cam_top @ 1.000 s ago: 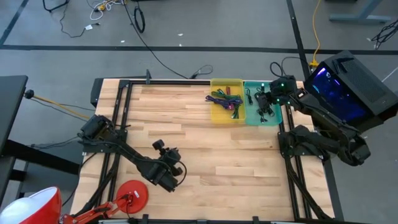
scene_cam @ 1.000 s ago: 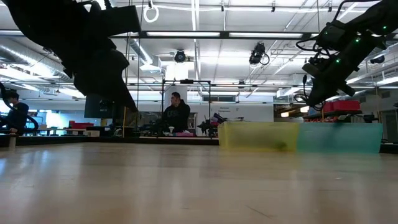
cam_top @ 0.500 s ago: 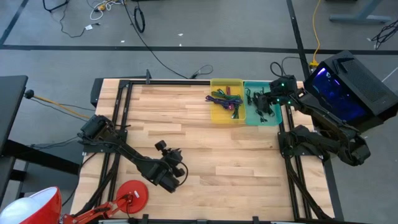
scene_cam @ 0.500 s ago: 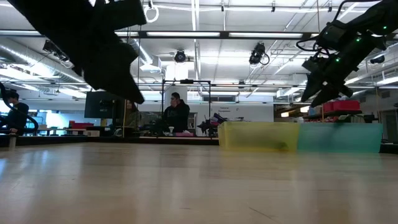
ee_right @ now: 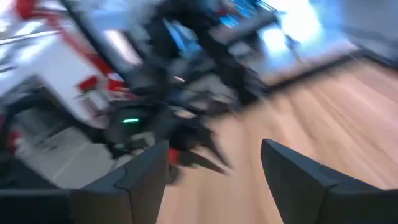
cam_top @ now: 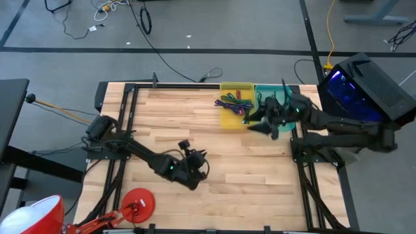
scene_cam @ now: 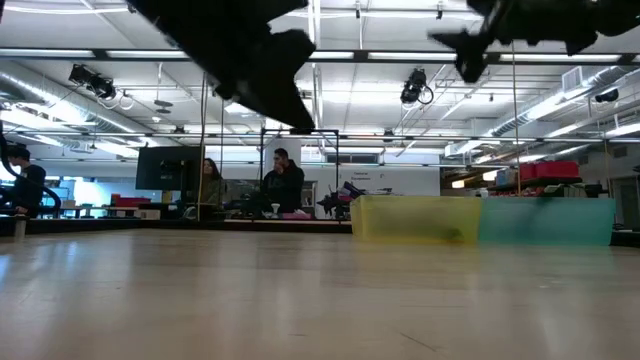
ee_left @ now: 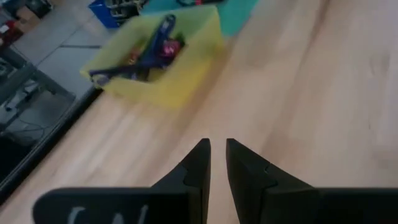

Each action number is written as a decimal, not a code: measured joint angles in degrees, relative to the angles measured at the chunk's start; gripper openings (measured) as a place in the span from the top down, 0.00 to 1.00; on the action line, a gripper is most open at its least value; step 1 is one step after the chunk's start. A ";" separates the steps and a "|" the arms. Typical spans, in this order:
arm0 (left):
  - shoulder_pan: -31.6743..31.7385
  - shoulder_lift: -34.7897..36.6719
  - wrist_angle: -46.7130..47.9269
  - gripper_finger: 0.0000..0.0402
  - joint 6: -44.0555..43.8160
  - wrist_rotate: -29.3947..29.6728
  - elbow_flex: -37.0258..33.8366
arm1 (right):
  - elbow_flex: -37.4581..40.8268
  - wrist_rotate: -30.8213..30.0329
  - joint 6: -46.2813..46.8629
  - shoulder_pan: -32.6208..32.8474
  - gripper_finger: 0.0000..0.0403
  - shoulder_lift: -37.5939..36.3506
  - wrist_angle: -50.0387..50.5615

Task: Pick & Place USB Port
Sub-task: Return to Home Position

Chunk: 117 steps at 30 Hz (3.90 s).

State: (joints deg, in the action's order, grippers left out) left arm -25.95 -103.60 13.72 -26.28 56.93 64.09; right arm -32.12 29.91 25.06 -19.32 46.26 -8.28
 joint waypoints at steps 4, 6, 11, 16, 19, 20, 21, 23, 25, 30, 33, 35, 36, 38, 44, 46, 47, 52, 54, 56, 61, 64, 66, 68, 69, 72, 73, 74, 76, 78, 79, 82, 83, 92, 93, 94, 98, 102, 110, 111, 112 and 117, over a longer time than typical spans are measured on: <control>1.24 2.61 -6.29 0.86 7.21 -0.13 -0.01 | -0.02 -10.70 -3.54 14.71 0.36 1.23 -5.69; 1.15 3.78 -11.29 0.86 12.86 -1.24 -0.01 | -0.02 -18.62 -6.10 21.35 0.36 2.41 -5.65; 1.42 6.45 -18.69 0.86 24.37 -7.31 0.03 | 0.01 -36.72 -8.15 35.45 0.36 8.35 -7.92; 2.85 9.43 -17.92 0.86 27.26 -10.77 0.03 | 0.05 -47.36 -9.37 47.47 0.36 16.42 -16.35; 3.86 11.25 -14.29 0.86 27.28 -11.29 -0.04 | 0.01 -53.12 -10.70 52.96 0.36 18.93 -18.97; 4.10 12.00 -13.23 0.86 26.47 -12.03 -0.19 | 0.02 -54.95 -11.02 54.22 0.36 19.05 -18.88; 4.31 13.14 -13.39 0.86 25.65 -12.56 -1.24 | 0.03 -56.64 -10.87 55.30 0.36 18.95 -18.82; 4.24 16.30 -13.20 0.86 23.69 -12.57 -5.26 | 0.03 -58.61 -10.10 57.53 0.36 18.47 -18.86; 3.48 20.56 -13.08 0.86 20.03 -11.94 -10.69 | 0.03 -59.58 -9.88 59.84 0.36 18.12 -17.86; -1.97 35.05 -15.07 0.86 10.97 -5.88 -24.64 | 0.01 -67.44 -9.49 64.30 0.36 17.62 -12.93; -6.27 43.20 -18.33 0.86 10.11 -4.48 -31.31 | 0.03 -69.42 -8.99 65.96 0.36 17.64 -10.87; -9.00 47.94 -20.78 0.86 9.99 -4.36 -34.52 | 0.03 -68.57 -8.17 66.62 0.36 17.65 -10.91; -10.45 49.70 -21.27 0.86 10.05 -4.43 -35.56 | 0.03 -68.29 -7.67 66.83 0.36 17.71 -10.96; -12.89 52.93 -21.12 0.86 10.79 -3.87 -37.46 | 0.03 -68.22 -6.97 67.15 0.36 17.80 -11.19; -18.59 59.00 -20.99 0.86 12.98 6.19 -41.50 | 0.03 -70.43 -6.10 67.24 0.36 21.22 -12.15; -19.65 60.45 -21.11 0.86 12.80 7.83 -42.35 | 0.03 -70.46 -7.97 67.22 0.36 22.90 -12.14; -19.99 61.02 -21.22 0.86 12.37 7.75 -42.71 | 0.03 -70.43 -9.06 67.22 0.36 23.61 -12.46; -20.56 61.41 -20.26 0.86 12.35 7.77 -43.18 | 0.03 -69.71 -13.68 66.39 0.36 24.68 -17.47; -20.39 61.39 -19.06 0.86 12.39 8.13 -43.18 | 0.03 -69.79 -15.43 66.30 0.36 24.36 -18.49; -20.20 61.39 -17.42 0.86 11.85 8.31 -43.18 | 0.03 -69.59 -16.78 66.20 0.36 24.20 -19.88; -20.18 61.39 -13.42 0.86 8.07 7.61 -43.20 | 1.54 -63.07 -15.00 64.49 0.36 24.91 -21.07; -20.48 61.39 -9.83 0.86 4.86 7.52 -43.20 | 6.26 -61.53 -14.23 63.33 0.36 24.94 -27.33; -20.60 61.37 -6.43 0.86 0.82 7.41 -43.20 | 10.77 -62.52 -13.92 62.70 0.36 24.94 -34.31; -20.60 61.37 -3.71 0.86 -3.89 7.16 -43.20 | 14.85 -62.96 -13.38 62.18 0.36 24.92 -41.22; -20.64 61.36 -2.89 0.86 -6.27 6.83 -43.20 | 16.90 -63.47 -13.32 62.06 0.36 24.78 -44.59; -20.93 61.34 -2.70 0.86 -7.79 7.55 -43.20 | 22.68 -65.08 -13.76 61.77 0.36 24.03 -52.68; -20.93 61.34 -2.67 0.86 -7.36 7.69 -43.20 | 24.59 -66.27 -13.52 61.77 0.36 23.78 -54.69; -20.93 61.34 -2.67 0.86 -6.45 7.72 -43.20 | 26.33 -67.55 -13.26 61.76 0.36 23.67 -56.89; -20.88 61.34 -2.67 0.86 -4.59 7.41 -43.20 | 29.27 -69.04 -11.86 61.74 0.36 23.56 -61.29; -20.72 61.28 -2.67 0.86 -1.02 7.67 -43.20 | 31.36 -69.20 -12.00 61.75 0.36 23.57 -64.77; -20.60 61.28 -2.67 0.86 1.21 7.60 -43.20 | 31.37 -69.97 -13.06 61.75 0.36 23.56 -65.10; -20.51 61.27 -2.63 0.86 4.82 5.22 -43.20 | 31.24 -73.45 -16.86 61.71 0.36 23.34 -67.05; -20.50 61.25 -2.51 0.86 5.54 4.60 -43.20 | 31.26 -74.97 -16.80 61.71 0.36 23.34 -67.02; -18.98 61.25 2.86 0.86 4.68 7.43 -43.20 | 31.28 -66.99 -11.92 60.38 0.36 23.01 -61.28; -18.83 61.31 3.05 0.86 4.03 7.41 -43.20 | 31.28 -66.54 -11.45 60.37 0.36 23.01 -60.79; -18.83 61.34 3.26 0.86 3.46 7.31 -43.20 | 31.28 -66.27 -10.97 60.37 0.36 22.99 -60.57; -18.91 61.95 7.42 0.86 -0.78 6.80 -43.20 | 31.28 -66.31 -10.55 60.37 0.36 23.01 -58.88; -19.44 63.71 10.90 0.86 -6.26 6.88 -43.20 | 31.28 -66.31 -10.55 60.37 0.36 23.01 -58.94; -24.36 66.69 9.95 0.86 -4.91 8.96 -44.41 | 31.28 -66.31 -12.07 60.37 0.36 23.01 -59.44; -25.04 67.08 9.86 0.86 -6.01 9.49 -45.35 | 31.28 -66.09 -12.12 60.37 0.36 23.01 -59.46; -25.72 67.52 9.43 0.86 -7.00 10.00 -46.48 | 31.28 -65.72 -12.14 60.37 0.36 23.01 -59.47; -28.80 68.90 -0.14 0.86 -8.99 11.46 -54.33 | 31.28 -62.36 -12.26 59.99 0.36 23.01 -60.25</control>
State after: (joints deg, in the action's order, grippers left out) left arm -54.74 -34.70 13.57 -35.28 68.38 9.76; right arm -0.84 -32.45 12.80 40.67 69.28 -68.53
